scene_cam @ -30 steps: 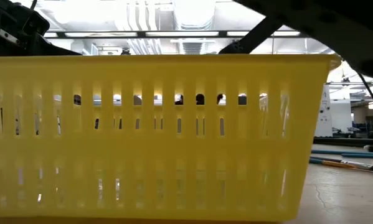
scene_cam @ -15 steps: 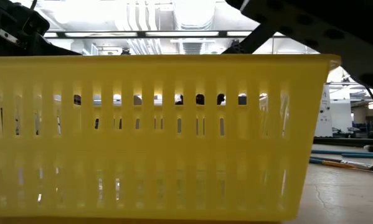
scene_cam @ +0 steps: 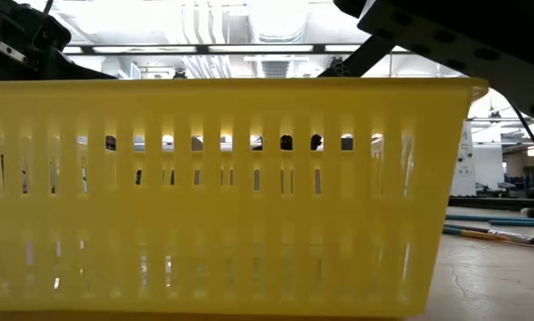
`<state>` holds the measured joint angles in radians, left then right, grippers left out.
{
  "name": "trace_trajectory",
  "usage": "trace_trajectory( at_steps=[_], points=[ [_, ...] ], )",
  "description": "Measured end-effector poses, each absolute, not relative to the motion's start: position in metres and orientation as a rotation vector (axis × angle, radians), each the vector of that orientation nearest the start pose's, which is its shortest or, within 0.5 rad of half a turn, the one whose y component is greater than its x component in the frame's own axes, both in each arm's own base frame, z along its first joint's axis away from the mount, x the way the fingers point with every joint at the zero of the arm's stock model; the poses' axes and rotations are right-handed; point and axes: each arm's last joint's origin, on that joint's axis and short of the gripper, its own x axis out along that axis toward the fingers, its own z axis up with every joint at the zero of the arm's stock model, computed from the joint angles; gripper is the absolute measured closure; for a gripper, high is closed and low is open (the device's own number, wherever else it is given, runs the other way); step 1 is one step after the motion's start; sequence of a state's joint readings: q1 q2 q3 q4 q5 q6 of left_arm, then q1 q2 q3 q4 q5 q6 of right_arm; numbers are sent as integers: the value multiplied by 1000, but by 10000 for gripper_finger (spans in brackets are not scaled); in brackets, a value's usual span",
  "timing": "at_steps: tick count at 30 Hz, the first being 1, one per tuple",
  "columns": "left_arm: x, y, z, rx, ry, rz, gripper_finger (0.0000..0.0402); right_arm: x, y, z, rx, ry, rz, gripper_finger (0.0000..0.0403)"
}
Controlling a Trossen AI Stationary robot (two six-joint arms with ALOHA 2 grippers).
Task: Pick & Place Paint Supplies
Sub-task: Put the yellow paint bottle into the white bin
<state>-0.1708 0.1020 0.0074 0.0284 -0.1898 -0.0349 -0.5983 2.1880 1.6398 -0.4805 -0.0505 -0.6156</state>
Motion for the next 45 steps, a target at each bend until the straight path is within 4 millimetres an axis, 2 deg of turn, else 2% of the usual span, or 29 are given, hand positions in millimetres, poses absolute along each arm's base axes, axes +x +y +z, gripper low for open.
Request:
trace_trajectory(
  at_steps=[13,45],
  points=[
    [102,-12,161,-23,65,20,401,383,-258,159,-241,1104,-151,179],
    [102,-12,161,-23,65,20,401,381,-253,158,-87,1114,-186,179]
  ],
)
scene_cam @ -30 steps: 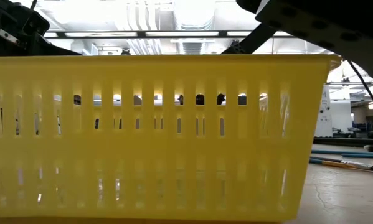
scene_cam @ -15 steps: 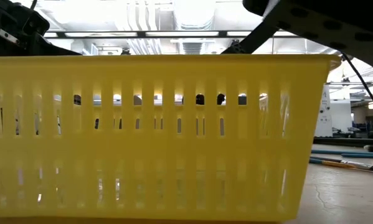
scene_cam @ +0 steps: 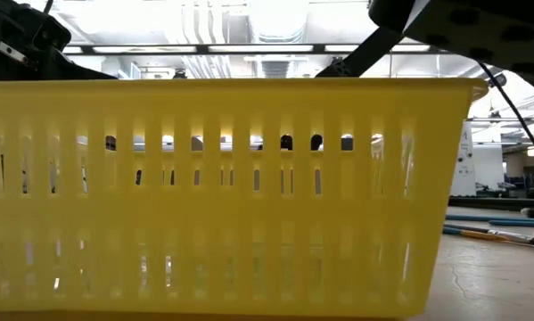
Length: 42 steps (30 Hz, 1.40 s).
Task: Pick & Place Paint Supplies
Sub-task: Put the yellow paint bottle into the white bin, then put the green paint bottle into the white bin
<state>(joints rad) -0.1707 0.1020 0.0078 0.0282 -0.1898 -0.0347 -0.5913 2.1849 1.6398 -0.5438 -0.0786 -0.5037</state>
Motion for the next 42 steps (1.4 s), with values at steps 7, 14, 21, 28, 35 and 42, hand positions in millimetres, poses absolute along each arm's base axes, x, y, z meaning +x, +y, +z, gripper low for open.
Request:
trace_trajectory(
  at_steps=[7,14,21,28,35,42],
  points=[
    [102,-12,161,-23,65,20,401,378,-257,159,-58,1100,-171,179],
    [102,-12,161,-23,65,20,401,377,-258,159,-14,1080,-163,179],
    [102,-12,161,-23,65,20,401,377,-259,159,-6,1074,-152,162],
    [102,-12,161,-23,64,20,401,373,-264,159,-3,1075,-171,98],
    [102,-12,161,-23,64,20,401,373,-264,159,0,1075,-174,48],
    [102,-12,161,-23,65,20,401,373,-264,160,21,1071,-191,33]
  ],
)
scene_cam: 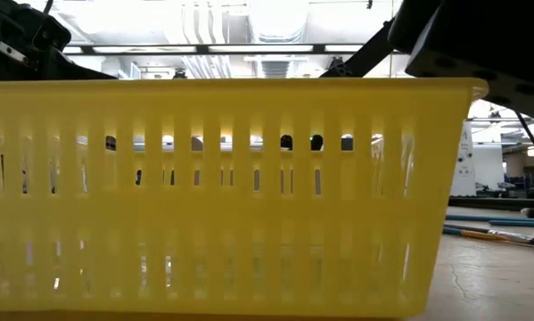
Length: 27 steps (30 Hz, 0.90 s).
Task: Pick & Place Paint Supplies
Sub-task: Put the green paint bottle into the white bin
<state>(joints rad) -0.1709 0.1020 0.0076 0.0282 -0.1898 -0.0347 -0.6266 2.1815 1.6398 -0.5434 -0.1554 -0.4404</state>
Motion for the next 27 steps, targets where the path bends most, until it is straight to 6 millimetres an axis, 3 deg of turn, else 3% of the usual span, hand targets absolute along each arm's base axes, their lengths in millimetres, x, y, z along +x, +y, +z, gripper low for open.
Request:
trace_trajectory(
  at_steps=[11,27],
  points=[
    [102,-12,161,-23,65,20,401,373,-264,161,18,1072,-190,32],
    [102,-12,161,-23,64,20,401,363,-256,203,5,1023,-188,32]
  ],
)
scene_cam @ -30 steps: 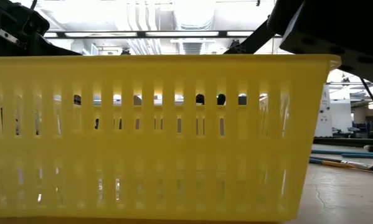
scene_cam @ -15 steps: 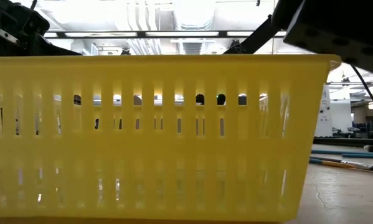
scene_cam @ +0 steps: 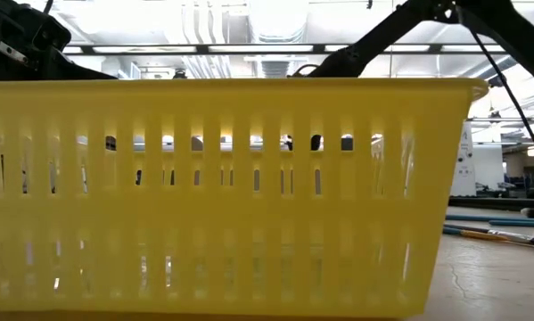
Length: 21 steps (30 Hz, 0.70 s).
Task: Pick & Place Paint Supplies
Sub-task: Put the green paint bottle into the white bin
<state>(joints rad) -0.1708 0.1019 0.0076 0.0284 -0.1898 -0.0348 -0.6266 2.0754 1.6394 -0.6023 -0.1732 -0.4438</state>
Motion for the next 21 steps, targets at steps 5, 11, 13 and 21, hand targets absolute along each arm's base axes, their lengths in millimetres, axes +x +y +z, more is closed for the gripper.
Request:
trace_trajectory(
  at_steps=[5,11,13,21],
  points=[
    [102,-12,161,-23,65,20,401,358,-248,222,93,937,-77,32],
    [102,-12,161,-23,64,20,401,359,-234,242,299,755,184,32],
    [102,-12,161,-23,64,20,401,361,-229,243,326,720,261,32],
    [102,-12,161,-23,65,20,401,378,-204,245,286,657,417,32]
  ],
)
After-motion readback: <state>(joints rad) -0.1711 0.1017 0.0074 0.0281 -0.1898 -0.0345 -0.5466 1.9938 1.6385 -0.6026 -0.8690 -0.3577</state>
